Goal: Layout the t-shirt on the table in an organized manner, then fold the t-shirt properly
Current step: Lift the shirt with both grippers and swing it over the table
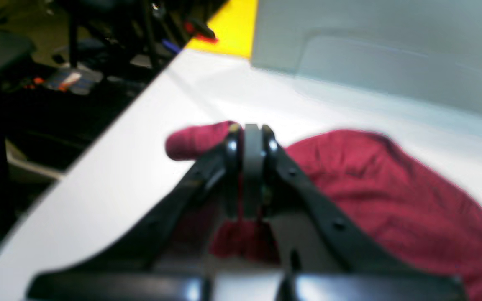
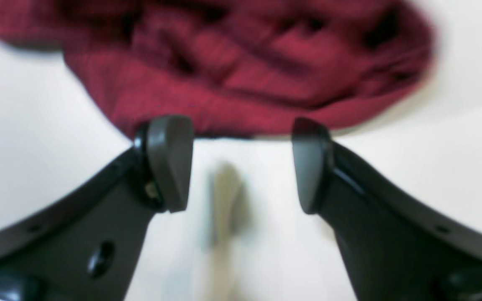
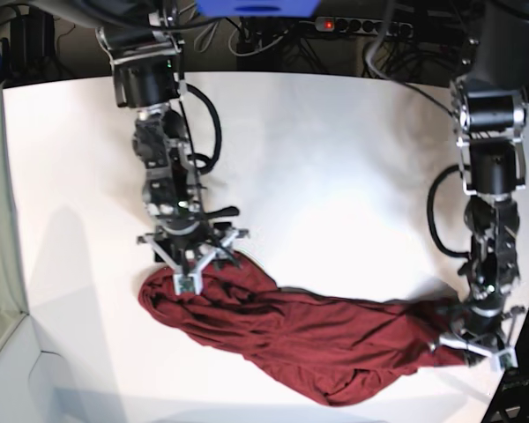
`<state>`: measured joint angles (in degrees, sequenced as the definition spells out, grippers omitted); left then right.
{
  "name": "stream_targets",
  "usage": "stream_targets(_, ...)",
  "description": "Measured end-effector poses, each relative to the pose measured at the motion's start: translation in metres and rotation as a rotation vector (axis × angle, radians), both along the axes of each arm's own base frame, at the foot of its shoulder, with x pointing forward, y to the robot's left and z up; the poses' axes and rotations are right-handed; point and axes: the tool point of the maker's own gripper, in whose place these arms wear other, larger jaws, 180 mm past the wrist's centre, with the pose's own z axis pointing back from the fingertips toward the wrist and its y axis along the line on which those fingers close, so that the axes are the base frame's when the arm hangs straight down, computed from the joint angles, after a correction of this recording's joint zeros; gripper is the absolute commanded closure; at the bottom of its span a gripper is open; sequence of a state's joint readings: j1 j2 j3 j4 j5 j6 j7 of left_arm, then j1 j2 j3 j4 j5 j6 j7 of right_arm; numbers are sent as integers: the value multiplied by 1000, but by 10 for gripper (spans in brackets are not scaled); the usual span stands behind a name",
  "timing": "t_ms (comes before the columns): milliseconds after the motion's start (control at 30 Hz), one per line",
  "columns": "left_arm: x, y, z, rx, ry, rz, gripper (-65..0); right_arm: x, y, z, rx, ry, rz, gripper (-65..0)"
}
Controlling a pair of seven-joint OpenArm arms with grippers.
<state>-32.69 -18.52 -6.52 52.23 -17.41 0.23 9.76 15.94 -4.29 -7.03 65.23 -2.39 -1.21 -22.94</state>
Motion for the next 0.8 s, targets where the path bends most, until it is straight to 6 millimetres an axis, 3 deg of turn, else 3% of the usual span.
stream_targets(200,-27,-7,-29,14,44,-19,-1,17,4,1,-7,-20,10,-381)
stream_targets(433,-37,-14,-27,27,23,-37,-1,34,12,16,-2,-62,25,-381)
stream_targets(600,-44,-16,-41,16,53,-39,-1,20,30,-23,-25,34,78,-374)
stream_targets(667,-47,-16,-45,16,64,-39,-1,20,30,-23,-18,16,75,-345)
stream_targets(800,-47,-16,-46,16,64,-39,-1,20,30,-27,-18,-7,77,-210)
